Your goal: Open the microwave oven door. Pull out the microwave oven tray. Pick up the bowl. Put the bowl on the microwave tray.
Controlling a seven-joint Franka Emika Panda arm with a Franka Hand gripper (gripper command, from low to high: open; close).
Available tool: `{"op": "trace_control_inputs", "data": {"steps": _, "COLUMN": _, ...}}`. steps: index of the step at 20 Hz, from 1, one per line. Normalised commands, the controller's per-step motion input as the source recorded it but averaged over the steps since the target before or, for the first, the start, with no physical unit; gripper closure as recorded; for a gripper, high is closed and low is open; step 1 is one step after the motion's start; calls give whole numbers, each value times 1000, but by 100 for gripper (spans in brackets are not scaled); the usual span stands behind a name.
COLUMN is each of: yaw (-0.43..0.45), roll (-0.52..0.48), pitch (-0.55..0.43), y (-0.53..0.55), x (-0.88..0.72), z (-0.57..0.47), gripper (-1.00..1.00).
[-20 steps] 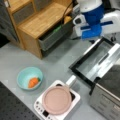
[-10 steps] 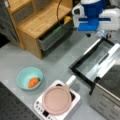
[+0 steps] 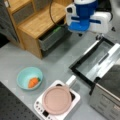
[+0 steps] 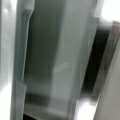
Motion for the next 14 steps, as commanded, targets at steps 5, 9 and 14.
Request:
{"op": "trace_control_inputs", "data": {"steps": 5, "yaw": 151, "roll": -181, "pitch": 403, "y": -88, "x": 667, "z": 391, "gripper": -100}}
{"op": "trace_control_inputs", "data": {"steps": 9, "yaw": 219, "roll": -141, "pitch": 352, "y": -136, "x": 722, "z": 176, "gripper": -100}}
{"op": "trace_control_inputs", "data": {"steps": 14, "yaw": 195, "roll": -129, "pitch": 270, "y": -307, "x": 612, "z": 15, "gripper": -100}}
